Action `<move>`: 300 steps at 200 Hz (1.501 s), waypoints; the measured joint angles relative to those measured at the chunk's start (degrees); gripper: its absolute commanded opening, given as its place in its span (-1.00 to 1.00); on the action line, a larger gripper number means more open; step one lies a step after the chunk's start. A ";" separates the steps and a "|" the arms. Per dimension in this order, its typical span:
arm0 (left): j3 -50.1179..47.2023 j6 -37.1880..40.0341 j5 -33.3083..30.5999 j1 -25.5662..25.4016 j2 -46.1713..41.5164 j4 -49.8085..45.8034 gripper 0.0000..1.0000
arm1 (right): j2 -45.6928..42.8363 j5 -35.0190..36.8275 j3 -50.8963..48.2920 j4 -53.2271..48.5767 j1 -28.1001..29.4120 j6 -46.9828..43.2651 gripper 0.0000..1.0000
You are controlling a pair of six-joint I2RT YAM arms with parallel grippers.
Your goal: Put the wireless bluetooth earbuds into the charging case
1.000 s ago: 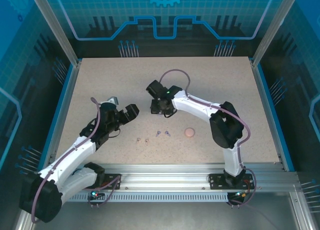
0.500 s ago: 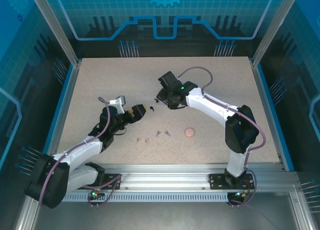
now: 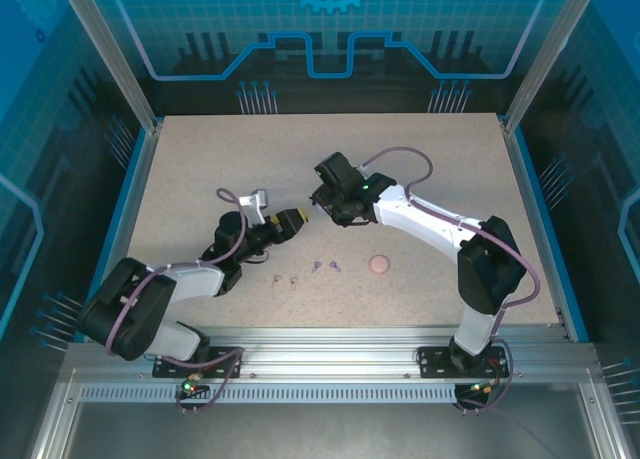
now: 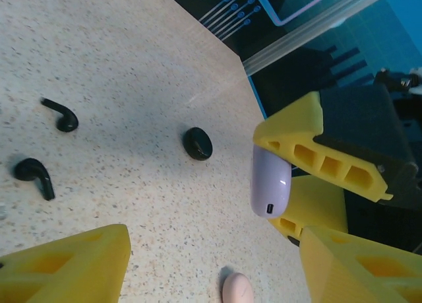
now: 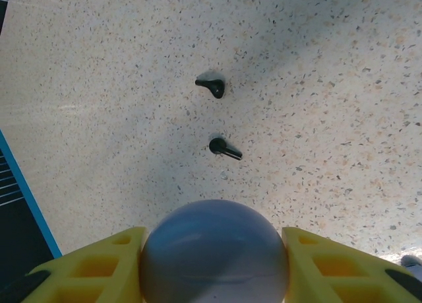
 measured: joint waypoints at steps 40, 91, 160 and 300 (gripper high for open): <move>0.79 -0.87 0.35 -2.05 3.69 4.76 0.14 | 0.00 0.00 0.00 0.85 0.31 0.17 -0.37; 1.77 -2.19 0.35 -3.28 8.72 10.36 0.06 | 0.00 -0.20 0.00 2.25 0.87 0.17 -0.37; 2.71 -3.82 0.26 -4.00 12.92 16.28 -0.01 | 0.00 -0.24 -0.02 3.21 1.55 0.17 -0.37; 4.26 -5.14 -1.03 -4.39 16.90 21.86 -0.67 | -0.02 0.63 -2.27 6.05 1.81 0.61 -0.36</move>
